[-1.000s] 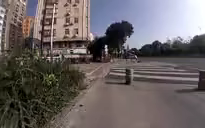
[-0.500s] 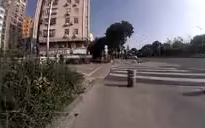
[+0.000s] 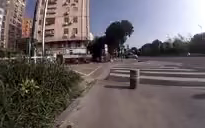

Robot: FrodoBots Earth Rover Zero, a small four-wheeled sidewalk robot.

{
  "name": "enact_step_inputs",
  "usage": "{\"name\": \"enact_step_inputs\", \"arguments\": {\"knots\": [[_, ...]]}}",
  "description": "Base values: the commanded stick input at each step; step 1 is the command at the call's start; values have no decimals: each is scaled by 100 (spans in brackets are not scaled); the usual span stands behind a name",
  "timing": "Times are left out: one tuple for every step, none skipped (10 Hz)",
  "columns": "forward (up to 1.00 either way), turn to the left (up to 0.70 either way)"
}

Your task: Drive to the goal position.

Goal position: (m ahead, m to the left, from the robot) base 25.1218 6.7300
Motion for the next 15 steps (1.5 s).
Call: {"name": "enact_step_inputs", "arguments": {"knots": [[45,0],[45,0],[45,0],[45,0],[45,0],[45,0],[45,0],[45,0],[45,0],[45,0],[45,0],[45,0],[45,0],[45,0],[45,0]]}}
